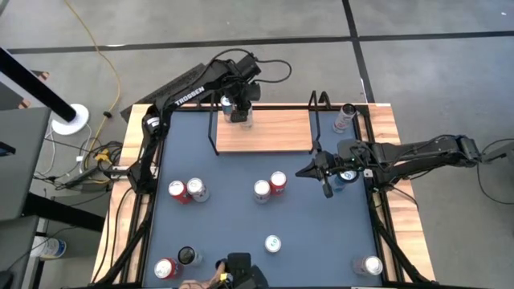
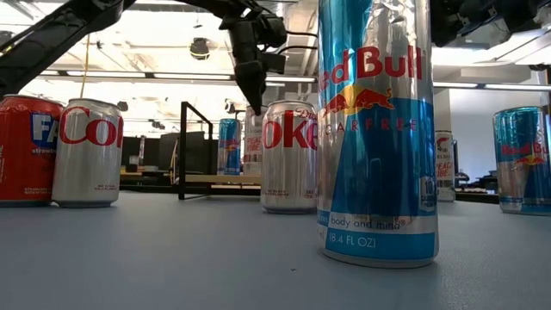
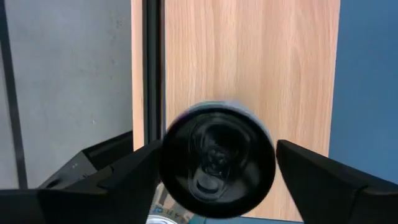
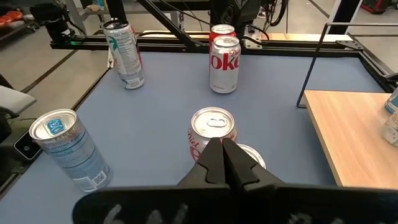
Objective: Place canned beverage on shelf
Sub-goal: Put the top left white-pink soda can on the shelf
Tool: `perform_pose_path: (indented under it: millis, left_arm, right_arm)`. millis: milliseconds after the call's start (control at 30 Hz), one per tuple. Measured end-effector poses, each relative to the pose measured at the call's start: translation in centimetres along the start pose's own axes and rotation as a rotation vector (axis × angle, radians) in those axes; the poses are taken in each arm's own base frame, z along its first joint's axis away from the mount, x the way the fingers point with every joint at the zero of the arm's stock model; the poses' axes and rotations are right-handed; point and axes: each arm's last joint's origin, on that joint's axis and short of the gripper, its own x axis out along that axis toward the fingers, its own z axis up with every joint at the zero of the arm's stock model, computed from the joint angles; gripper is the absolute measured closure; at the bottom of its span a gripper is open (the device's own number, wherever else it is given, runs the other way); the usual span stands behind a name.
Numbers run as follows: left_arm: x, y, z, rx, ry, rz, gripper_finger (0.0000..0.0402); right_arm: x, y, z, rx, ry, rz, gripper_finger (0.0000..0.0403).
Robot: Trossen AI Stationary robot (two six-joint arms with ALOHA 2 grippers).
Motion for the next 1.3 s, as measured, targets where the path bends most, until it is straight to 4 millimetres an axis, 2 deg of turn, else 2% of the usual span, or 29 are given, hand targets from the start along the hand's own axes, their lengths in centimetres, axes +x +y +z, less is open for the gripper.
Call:
perform_pose_path:
  millis: [133,300,533,767,900,1033,1167,1300]
  left_arm:
    - [0.0,0.1,0.1,0.000,-0.011,0.006,0.0070]
    - [-0.6,0.1,0.2,0.011,0.007,0.068,0.0065]
    - [-3.1,0.2,1.0,0.010,-0.111,0.070,0.0064]
    - [-5.9,-1.0,0.2,-0.012,-0.095,0.051,0.0067]
    - [-6.5,-1.1,0.0,-0.037,-0.105,0.035,0.0104]
    - [-6.4,-0.7,0.2,-0.089,-0.113,0.083,0.0180]
    - [-6.0,-0.1,0.3,-0.159,-0.150,0.059,0.0253]
    - [-5.6,0.0,0.8,-0.169,-0.198,0.080,0.0267]
  right_arm:
    - [0.0,0.0,0.0,0.000,0.000,0.000,0.0403]
    - [0.0,0.0,0.0,-0.004,0.000,0.000,0.0403]
    - [0.0,0.0,0.0,-0.002,0.000,0.000,0.0403]
    - [0.0,0.0,0.0,0.000,0.000,0.000,0.0403]
    - [0.0,0.0,0.0,0.000,0.000,0.000,0.0403]
    - [0.0,0.0,0.0,0.000,0.000,0.001,0.0403]
    - [0.0,0.0,0.0,0.000,0.000,0.002,0.0403]
    - [0.0,0.0,0.0,0.001,0.000,0.002,0.0403]
